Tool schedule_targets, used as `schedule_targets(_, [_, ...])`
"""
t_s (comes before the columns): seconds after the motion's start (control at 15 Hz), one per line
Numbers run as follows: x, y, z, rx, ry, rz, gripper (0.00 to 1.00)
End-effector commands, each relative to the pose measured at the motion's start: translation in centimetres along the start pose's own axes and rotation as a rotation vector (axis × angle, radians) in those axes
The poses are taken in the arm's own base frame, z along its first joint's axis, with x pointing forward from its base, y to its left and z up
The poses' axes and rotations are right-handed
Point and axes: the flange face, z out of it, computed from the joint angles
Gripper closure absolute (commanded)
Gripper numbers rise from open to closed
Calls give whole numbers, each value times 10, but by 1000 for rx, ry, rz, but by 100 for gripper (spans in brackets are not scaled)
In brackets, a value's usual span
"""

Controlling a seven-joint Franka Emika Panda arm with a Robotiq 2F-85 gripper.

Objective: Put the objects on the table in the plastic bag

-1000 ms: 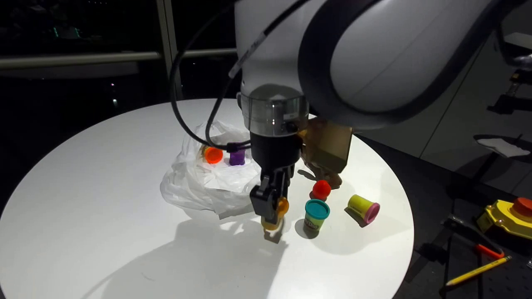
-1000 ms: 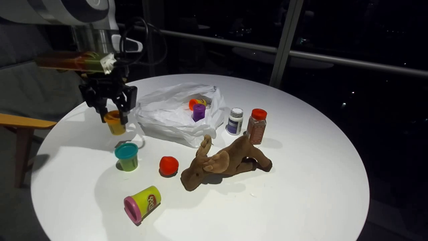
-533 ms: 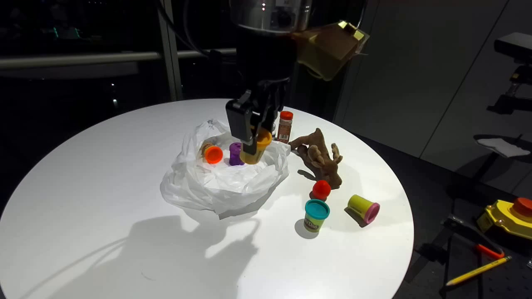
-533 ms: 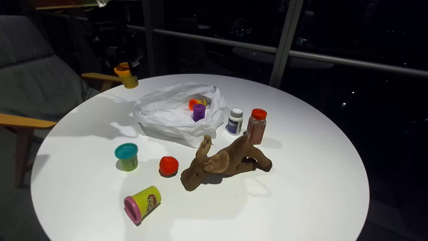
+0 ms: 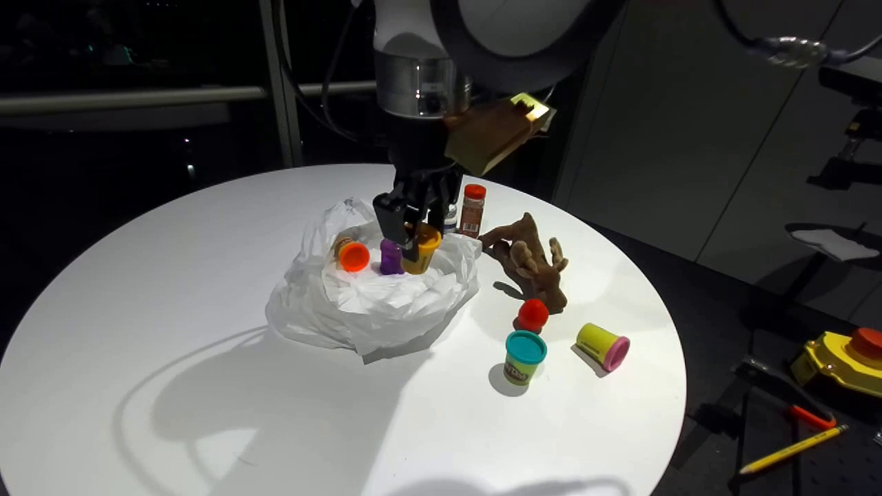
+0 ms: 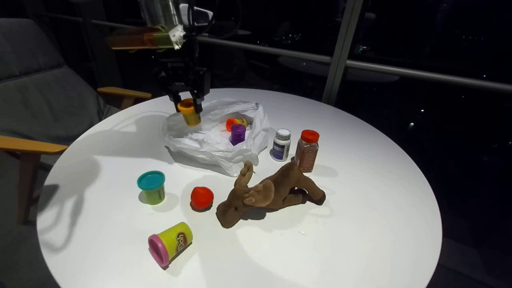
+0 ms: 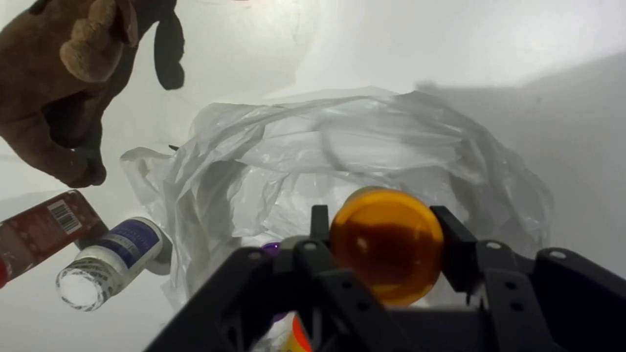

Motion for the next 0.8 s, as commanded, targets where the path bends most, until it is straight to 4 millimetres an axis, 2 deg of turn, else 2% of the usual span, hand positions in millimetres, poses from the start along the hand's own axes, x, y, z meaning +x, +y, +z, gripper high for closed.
schedule_targets(0.0, [28, 15, 26, -30, -2, 42, 72])
schedule_targets(0.4, [52, 44, 65, -63, -31, 118, 72])
schedule_targets(0.73, [65, 58, 97, -64, -50, 173, 72])
